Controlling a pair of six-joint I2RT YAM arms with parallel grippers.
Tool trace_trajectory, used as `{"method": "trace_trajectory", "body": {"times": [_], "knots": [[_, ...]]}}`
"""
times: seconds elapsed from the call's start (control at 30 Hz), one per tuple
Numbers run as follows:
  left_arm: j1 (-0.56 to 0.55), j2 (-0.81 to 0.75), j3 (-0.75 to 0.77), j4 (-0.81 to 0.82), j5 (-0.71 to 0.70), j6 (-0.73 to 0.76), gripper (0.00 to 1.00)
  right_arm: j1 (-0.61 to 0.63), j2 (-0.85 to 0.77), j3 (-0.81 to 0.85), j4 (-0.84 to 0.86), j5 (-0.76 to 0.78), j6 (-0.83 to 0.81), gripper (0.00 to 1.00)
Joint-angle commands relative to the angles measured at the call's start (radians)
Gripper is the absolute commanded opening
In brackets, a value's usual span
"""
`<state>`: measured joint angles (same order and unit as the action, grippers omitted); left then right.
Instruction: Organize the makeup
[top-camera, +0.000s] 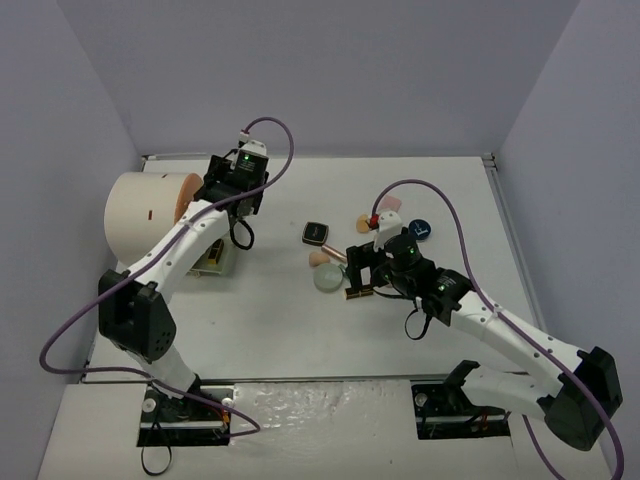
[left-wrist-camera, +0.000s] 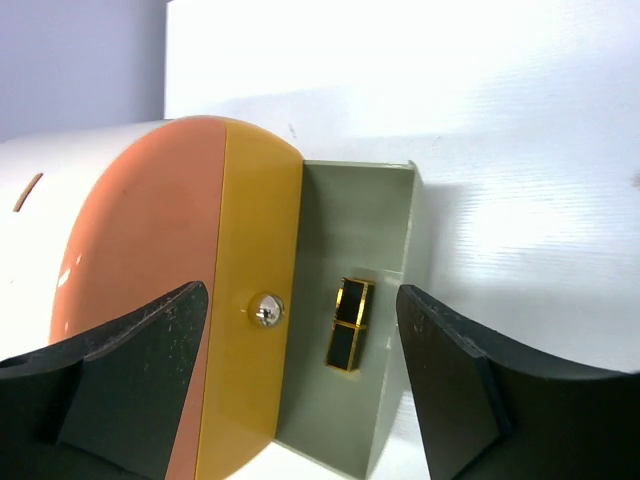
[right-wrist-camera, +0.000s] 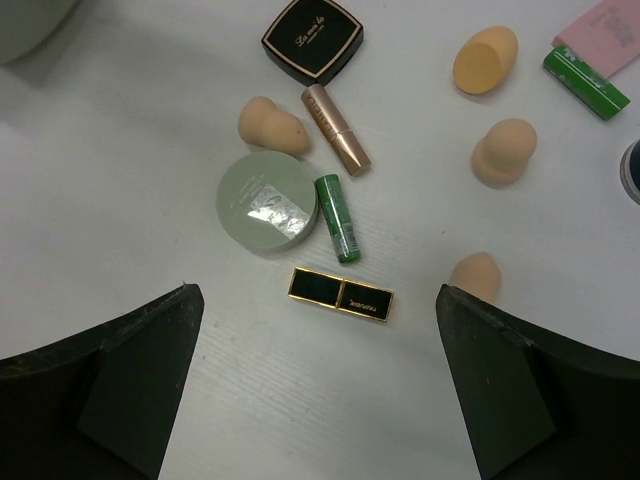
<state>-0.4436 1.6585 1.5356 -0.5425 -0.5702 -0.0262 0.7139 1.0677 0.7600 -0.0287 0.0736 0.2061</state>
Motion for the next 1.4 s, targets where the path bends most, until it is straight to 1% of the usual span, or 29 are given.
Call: {"method": "trace_trajectory", "body": {"times": [0.0, 0.1, 0.17, 0.3, 0.43, 0.53, 0.67, 0.87, 1.23, 1.37], "knots": [[-0.013, -0.134, 0.076, -0.088, 0.140, -0.091, 0.76, -0.004, 0.029, -0.010, 0.037, 0.049, 0.069, 1.00], [-0.028, -0.212, 0.078, -0.126, 0.240, -0.141, 0.81, -0.004, 0.062, -0.024, 0.036, 0.054, 0.107, 0.99], [-0.033, -0.271, 0.050, -0.139, 0.302, -0.173, 0.85, -0.004, 0.088, -0.032, 0.033, 0.059, 0.136, 0.99], [-0.033, -0.407, -0.074, -0.141, 0.380, -0.222, 0.93, -0.003, 0.134, -0.058, 0.032, 0.097, 0.206, 1.00], [-0.033, -0.513, -0.216, -0.128, 0.412, -0.245, 0.97, -0.003, 0.166, -0.079, 0.032, 0.113, 0.255, 1.00], [-0.033, -0.584, -0.350, -0.100, 0.427, -0.256, 0.97, -0.001, 0.203, -0.084, 0.032, 0.118, 0.274, 1.00], [-0.032, -0.618, -0.459, -0.064, 0.435, -0.271, 0.97, 0.003, 0.251, -0.075, 0.040, 0.120, 0.292, 1.00], [-0.030, -0.628, -0.528, -0.036, 0.454, -0.281, 0.97, 0.016, 0.330, -0.067, 0.072, 0.140, 0.302, 1.00], [-0.027, -0.618, -0.526, -0.045, 0.449, -0.267, 0.97, 0.065, 0.403, -0.044, 0.119, 0.143, 0.290, 1.00], [-0.024, -0.621, -0.528, -0.048, 0.447, -0.267, 0.97, 0.070, 0.431, -0.033, 0.124, 0.170, 0.288, 1.00]]}}
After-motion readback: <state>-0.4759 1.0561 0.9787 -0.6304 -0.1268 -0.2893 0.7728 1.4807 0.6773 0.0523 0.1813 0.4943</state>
